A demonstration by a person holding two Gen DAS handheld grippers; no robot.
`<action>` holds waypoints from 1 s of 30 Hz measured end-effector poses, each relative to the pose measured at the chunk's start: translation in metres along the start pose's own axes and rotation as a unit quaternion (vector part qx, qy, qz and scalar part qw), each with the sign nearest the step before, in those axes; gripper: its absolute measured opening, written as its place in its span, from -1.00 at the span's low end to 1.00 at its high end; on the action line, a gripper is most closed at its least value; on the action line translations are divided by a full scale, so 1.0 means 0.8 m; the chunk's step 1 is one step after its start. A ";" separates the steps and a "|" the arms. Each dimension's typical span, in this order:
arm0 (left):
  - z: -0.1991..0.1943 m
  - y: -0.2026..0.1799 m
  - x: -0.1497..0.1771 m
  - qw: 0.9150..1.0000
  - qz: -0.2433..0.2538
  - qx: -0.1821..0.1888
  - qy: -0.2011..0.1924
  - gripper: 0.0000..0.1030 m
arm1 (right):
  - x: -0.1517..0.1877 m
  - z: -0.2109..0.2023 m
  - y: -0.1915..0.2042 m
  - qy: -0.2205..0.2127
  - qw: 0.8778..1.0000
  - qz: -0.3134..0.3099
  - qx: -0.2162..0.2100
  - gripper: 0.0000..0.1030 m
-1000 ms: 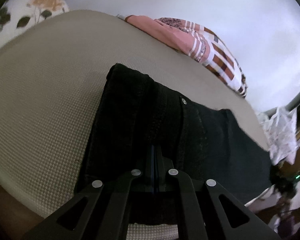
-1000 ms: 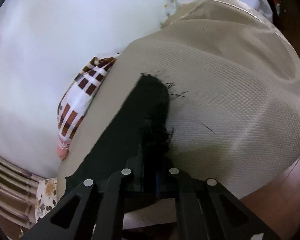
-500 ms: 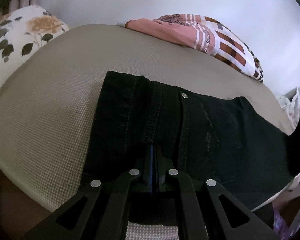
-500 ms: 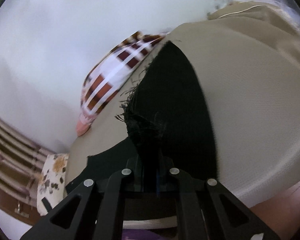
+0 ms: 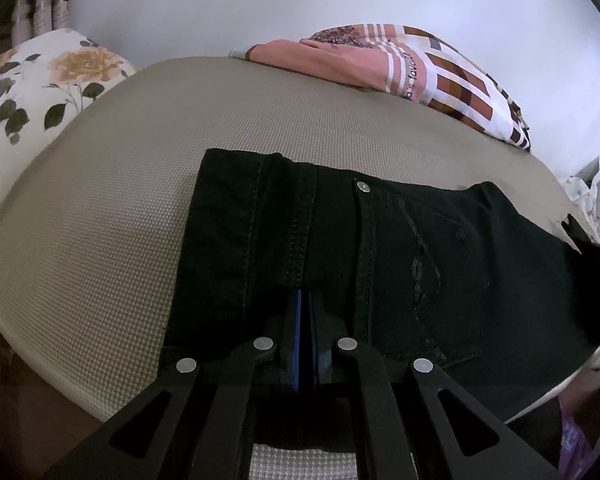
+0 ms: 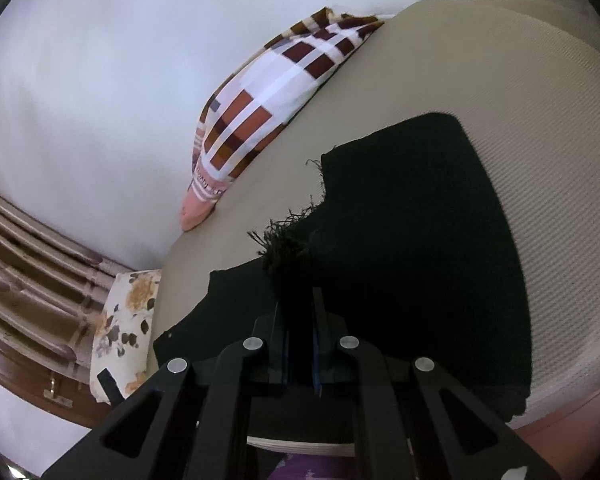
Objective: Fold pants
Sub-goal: 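Smooth the folded trousers flat with the right gripper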
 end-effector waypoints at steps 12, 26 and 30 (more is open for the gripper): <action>0.000 -0.002 0.001 1.000 0.000 0.001 -0.001 -0.89 | 0.027 0.054 0.057 0.046 0.998 -0.025 -0.042 -0.84; 0.000 -0.003 0.001 1.000 0.007 0.002 -0.005 -0.80 | 0.091 0.121 0.100 0.125 0.988 -0.054 -0.075 -0.83; 0.000 -0.008 0.003 1.000 0.018 0.000 -0.006 -0.72 | 0.099 0.131 0.113 0.135 0.985 -0.076 -0.078 -0.83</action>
Point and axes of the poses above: each gripper's, at about its wrist camera, not at the fingertips, and z roughly the way its jaws point, y to its left, x to its underside, the point moved 2 cm from there along z, roughly the way its jaws point, and after that the axes turned 1 degree about -z, right-handed, at the moved point
